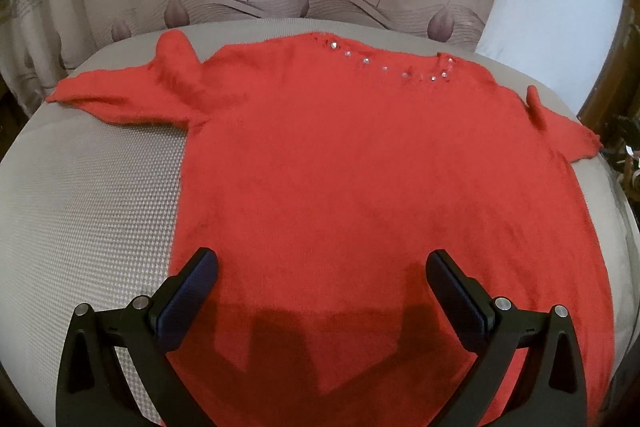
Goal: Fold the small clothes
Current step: 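Grasp a sweater sleeve cuff with the right gripper, fold it across the body, release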
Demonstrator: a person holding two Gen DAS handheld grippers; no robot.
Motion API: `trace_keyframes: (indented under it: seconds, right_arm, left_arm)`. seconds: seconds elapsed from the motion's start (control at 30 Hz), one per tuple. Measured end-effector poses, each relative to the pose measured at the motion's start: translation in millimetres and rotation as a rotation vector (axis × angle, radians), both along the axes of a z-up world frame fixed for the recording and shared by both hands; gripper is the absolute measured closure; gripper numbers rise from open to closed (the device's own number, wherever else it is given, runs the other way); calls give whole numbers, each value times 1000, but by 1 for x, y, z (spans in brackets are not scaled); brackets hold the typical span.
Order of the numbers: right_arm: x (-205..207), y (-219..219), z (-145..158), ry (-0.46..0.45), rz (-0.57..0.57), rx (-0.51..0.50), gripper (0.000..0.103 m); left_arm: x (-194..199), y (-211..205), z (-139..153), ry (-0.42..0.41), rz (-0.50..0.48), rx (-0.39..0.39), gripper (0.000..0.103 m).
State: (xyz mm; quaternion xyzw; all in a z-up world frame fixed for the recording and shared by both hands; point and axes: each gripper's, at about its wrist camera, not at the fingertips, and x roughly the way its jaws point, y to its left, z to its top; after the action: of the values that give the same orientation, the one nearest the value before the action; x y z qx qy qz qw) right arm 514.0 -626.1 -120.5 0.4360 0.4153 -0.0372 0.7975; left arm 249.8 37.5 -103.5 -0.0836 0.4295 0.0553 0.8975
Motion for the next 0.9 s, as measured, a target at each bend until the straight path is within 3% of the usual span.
trace_keyframes:
  seconds: [0.03,0.07,0.17,0.27,0.4,0.7,0.9]
  right_arm:
    - [2,1,-1,47,4,-49,79]
    - [2,-1,-4,68,-1,-57,101]
    - [1,-7,-9,53,-5,-27,99]
    - [-10,6,17,-108,8,-22,98]
    - [-14,50,49,-182,100,-13,98]
    - [-33,220,104,-302,369,71,98]
    - [-54,369,79,-278,570,156,98]
  left_arm:
    - [0,0,0,1,-2,2,0]
    - [-1,1,0,1,-6,2,0]
    - [0,1,0,-1,-3,-1,0]
    - [0,3,0,-6,3,-12,0]
    - [-2,6,1,-15,14,-27,0]
    - [-10,24,5,-45,72,-100,0]
    - [-17,53,20,-69,126,-92,0]
